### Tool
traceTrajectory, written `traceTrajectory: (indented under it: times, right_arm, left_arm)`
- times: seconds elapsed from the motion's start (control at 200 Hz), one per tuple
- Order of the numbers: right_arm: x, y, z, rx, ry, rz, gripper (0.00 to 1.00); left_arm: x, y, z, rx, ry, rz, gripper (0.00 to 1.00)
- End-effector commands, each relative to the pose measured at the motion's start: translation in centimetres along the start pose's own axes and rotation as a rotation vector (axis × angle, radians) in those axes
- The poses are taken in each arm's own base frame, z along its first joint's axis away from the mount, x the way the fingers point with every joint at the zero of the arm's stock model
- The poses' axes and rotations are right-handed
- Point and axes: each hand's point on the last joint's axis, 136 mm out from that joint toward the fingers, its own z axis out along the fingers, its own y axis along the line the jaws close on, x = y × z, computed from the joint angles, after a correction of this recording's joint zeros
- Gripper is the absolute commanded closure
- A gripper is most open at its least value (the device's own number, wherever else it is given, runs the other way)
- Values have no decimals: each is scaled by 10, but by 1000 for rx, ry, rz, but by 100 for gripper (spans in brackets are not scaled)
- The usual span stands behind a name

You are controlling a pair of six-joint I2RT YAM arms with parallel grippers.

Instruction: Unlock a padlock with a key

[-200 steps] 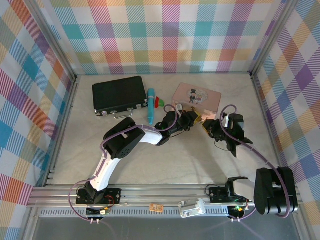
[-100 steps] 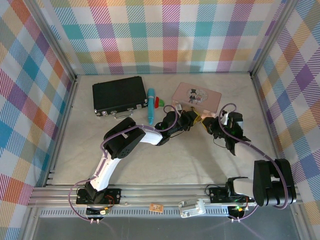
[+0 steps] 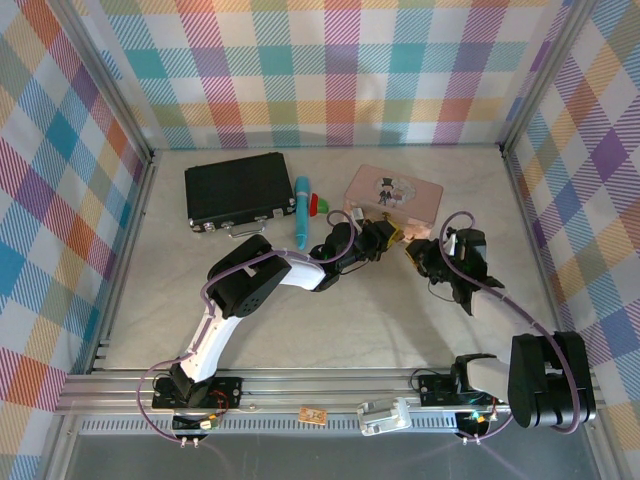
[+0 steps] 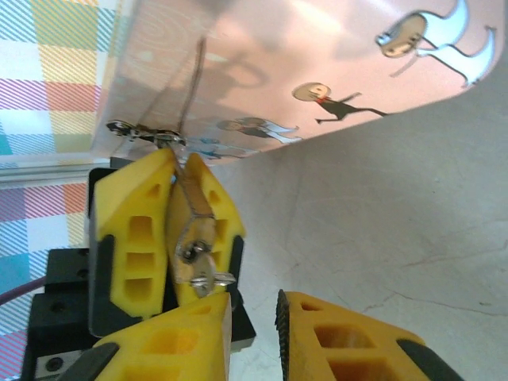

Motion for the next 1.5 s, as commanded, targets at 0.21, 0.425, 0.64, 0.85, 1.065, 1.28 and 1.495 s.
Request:
traceTrajectory:
  times: [0.21, 0.425, 0.64, 0.85, 1.065, 1.28, 1.495]
  right_arm:
    - [-4, 23, 2, -87, 3, -14, 77]
    - [-4, 22, 2, -95, -11, 4, 76]
    - [0, 29, 15, -129, 17, 0, 77]
    - [-2, 30, 16, -125, 7, -3, 89]
    - [-6, 31, 18, -125, -2, 11, 100]
    - [-8, 43, 22, -129, 34, 22, 96]
    - [-9, 40, 24, -123, 35, 33, 88]
  left_arm:
    - [11, -49, -2, 161, 20, 11, 100]
    - [10, -46, -1, 157, 15, 10, 100]
    - [13, -46, -2, 158, 20, 3, 100]
    - [13, -48, -2, 162, 20, 1, 100]
    - [16, -48, -4, 172, 35, -1, 100]
    - [24, -39, -8, 150, 77, 21, 100]
    - [28, -39, -13, 153, 99, 19, 100]
